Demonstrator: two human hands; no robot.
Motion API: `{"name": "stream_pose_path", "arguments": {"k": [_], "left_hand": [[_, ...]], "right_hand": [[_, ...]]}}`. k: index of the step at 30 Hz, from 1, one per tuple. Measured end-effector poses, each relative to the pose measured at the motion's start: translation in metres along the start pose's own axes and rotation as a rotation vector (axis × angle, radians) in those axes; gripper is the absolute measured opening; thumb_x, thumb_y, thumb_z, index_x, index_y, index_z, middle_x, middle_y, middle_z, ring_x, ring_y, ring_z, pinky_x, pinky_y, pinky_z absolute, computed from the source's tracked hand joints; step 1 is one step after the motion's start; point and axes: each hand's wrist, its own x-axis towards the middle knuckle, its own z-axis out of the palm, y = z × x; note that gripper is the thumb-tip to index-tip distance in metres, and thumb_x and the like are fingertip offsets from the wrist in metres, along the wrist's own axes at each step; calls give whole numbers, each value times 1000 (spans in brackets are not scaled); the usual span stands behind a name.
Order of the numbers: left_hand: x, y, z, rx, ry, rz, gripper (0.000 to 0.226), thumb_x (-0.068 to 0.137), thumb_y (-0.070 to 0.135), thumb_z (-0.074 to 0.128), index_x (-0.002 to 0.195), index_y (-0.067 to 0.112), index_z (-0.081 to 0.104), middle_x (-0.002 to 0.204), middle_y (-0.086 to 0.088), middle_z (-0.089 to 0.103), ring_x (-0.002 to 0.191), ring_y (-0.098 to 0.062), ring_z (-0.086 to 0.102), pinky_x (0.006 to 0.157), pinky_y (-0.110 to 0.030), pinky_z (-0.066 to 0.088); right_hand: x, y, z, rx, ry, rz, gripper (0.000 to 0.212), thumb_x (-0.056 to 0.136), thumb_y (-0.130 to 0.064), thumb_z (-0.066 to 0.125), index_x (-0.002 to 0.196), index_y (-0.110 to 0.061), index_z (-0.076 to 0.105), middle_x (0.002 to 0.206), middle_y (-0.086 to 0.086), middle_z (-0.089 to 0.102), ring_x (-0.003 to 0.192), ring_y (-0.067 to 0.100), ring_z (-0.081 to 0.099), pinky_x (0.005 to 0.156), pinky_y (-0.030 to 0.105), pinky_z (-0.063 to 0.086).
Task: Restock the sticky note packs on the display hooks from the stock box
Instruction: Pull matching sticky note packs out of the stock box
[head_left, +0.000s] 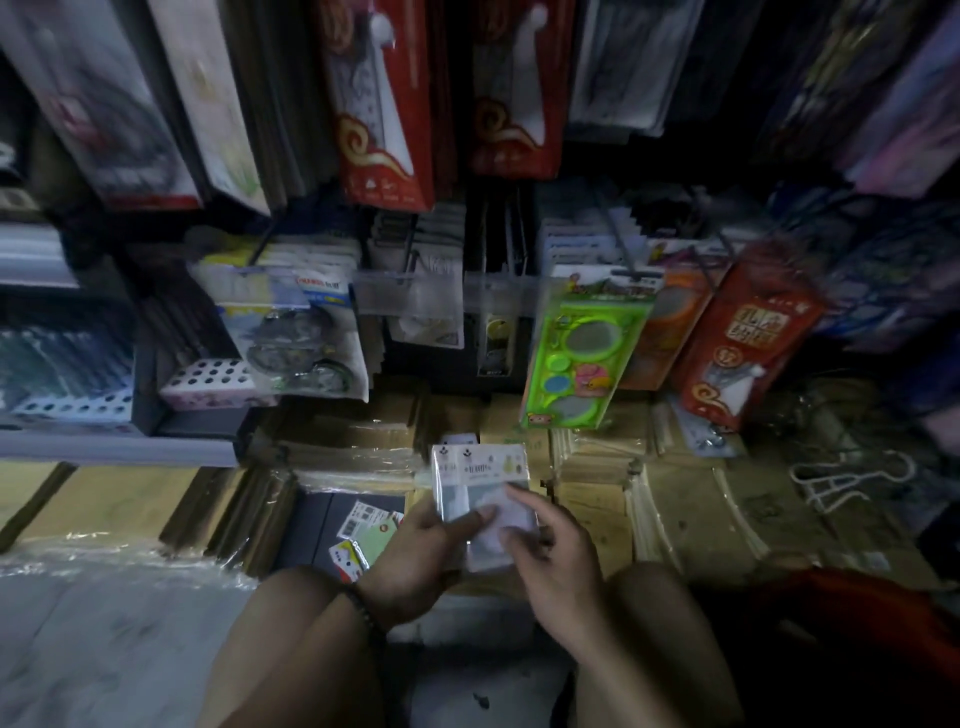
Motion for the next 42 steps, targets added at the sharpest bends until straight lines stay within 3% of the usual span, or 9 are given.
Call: {"name": "stream_pose_path", "arguments": {"k": [3,7,12,16,21,26,32,38,42], "left_hand": [[-23,8,10,36,-52,50,39,104,14,67,142,9,61,137,-25,67,127,-48,65,107,-72,48],[-51,45,25,56,-40,119,38,103,14,66,140,9,61,134,-21,70,121,-43,70,97,-60,59],[-85,111,55,119,-69,270,48,99,12,73,144,10,56,137,-20,69,121,-48,68,97,-69,55],[-110,172,88,152,-106,415,43,100,6,68,142,9,60,134,-18,72,119,-43,71,86,-53,63],[-133,238,130,166,-81,568,45,94,4,74,138,10,64,132,-14,74,123,-37,71,110,-61,51],[-147,300,169,233,-147,638,38,97,5,66,135,9,65,126,-15,76,114,-38,75,86,-50,64],[-160,364,211,411,-128,852,34,98,6,69,130,14,66,123,-13,78,104,-35,78,79,-47,64],[-162,415,247,443,-76,1149,81,102,3,62,156,54,28,137,7,71,121,-21,73,93,-47,64],[-160,445,265,489,-122,1181,104,103,-4,57,143,78,6,138,-5,71,117,-28,75,93,-52,64]], "right_hand": [[-18,-20,-13,104,72,-15,43,95,-5,75,119,-41,76,128,-10,73,103,11,76,76,28,64],[-30,-65,-32,116,124,-93,50,89,1,78,112,-43,79,119,-12,78,101,12,77,82,38,65],[-45,-147,-65,171,121,-226,52,89,2,79,112,-45,79,114,-12,79,102,10,77,80,31,64],[-55,-216,-94,215,89,-345,47,92,7,74,120,-30,76,106,-7,82,98,11,79,78,25,63],[-56,-284,-122,240,131,-477,44,93,10,72,119,-26,75,102,-8,82,96,11,79,75,21,61],[-51,-342,-158,186,237,-620,45,94,3,73,118,-35,75,109,-18,79,102,4,76,81,19,58],[-42,-410,-217,164,356,-794,43,92,6,75,118,-28,75,107,-20,77,96,0,75,81,15,56],[-10,-460,-275,192,464,-860,45,95,2,74,119,-36,74,120,-11,76,110,4,73,94,27,60],[15,-490,-291,146,484,-906,43,96,-2,73,123,-37,73,134,-18,69,125,4,65,106,35,57]]}}
